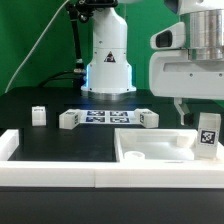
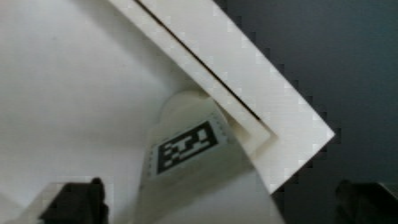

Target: Assemble one leg

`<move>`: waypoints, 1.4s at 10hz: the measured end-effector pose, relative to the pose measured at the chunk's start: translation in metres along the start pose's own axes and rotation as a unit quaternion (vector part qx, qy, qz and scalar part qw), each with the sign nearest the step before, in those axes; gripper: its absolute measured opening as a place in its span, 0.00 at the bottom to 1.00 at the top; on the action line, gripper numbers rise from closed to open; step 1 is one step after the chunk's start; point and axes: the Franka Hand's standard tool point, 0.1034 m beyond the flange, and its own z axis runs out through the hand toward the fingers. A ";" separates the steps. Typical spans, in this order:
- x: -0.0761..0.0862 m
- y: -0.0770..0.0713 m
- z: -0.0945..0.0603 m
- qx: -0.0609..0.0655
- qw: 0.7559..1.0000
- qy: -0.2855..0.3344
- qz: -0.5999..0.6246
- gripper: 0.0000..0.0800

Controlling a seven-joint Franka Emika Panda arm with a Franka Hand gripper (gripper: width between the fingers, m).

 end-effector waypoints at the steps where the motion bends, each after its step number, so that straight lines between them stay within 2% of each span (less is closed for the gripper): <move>1: -0.001 -0.001 0.000 -0.010 0.999 0.007 -0.042 0.81; 2: -0.002 -0.002 0.000 -0.021 0.995 0.014 -0.097 0.81; 3: -0.002 -0.002 0.000 -0.025 0.992 0.016 -0.120 0.81; 5: 0.001 0.000 -0.001 -0.026 0.977 0.015 -0.211 0.81; 6: 0.001 0.000 -0.001 -0.026 0.977 0.015 -0.210 0.81; 8: 0.002 0.001 -0.001 -0.026 0.977 0.015 -0.210 0.44; 9: 0.002 0.001 -0.001 -0.026 0.977 0.015 -0.210 0.44; 10: 0.002 0.001 -0.001 -0.026 0.977 0.015 -0.210 0.36; 14: 0.001 0.000 -0.001 -0.024 0.986 0.016 -0.163 0.36</move>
Offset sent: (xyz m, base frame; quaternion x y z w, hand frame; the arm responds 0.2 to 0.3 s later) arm 0.0000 -0.0033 0.0003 0.0164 0.0052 -0.2409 0.9704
